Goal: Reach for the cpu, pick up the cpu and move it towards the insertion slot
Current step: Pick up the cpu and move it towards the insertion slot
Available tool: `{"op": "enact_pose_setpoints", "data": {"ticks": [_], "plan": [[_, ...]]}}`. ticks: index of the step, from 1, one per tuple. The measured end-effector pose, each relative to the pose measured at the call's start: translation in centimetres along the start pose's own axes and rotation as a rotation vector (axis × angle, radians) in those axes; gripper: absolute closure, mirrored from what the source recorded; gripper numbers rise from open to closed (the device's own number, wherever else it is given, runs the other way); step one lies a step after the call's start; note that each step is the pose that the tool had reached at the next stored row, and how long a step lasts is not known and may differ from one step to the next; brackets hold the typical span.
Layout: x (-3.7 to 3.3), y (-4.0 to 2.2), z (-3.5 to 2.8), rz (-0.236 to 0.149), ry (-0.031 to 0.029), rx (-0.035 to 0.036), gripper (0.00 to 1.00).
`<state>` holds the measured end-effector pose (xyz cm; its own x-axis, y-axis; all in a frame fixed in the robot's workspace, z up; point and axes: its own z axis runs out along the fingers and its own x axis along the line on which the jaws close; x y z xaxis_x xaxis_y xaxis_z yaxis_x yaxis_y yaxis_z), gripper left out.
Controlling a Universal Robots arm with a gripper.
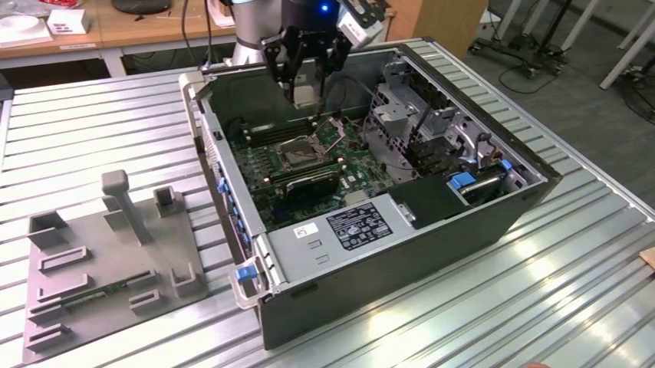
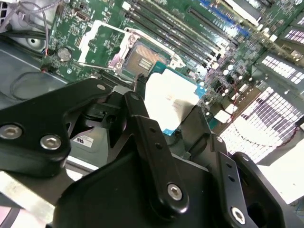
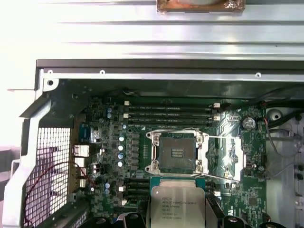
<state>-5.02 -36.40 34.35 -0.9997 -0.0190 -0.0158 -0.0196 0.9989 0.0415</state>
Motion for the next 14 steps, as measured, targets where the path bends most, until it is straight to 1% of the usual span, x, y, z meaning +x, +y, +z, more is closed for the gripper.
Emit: {"op": "enact_pose_setpoints", "data": {"ticks": [7,14], "plan": [[-0.02,1.12,0.11,0.0,0.0,0.0,0.46],[-0.02,1.37,0.13,0.0,0.0,0.0,0.46]]}}
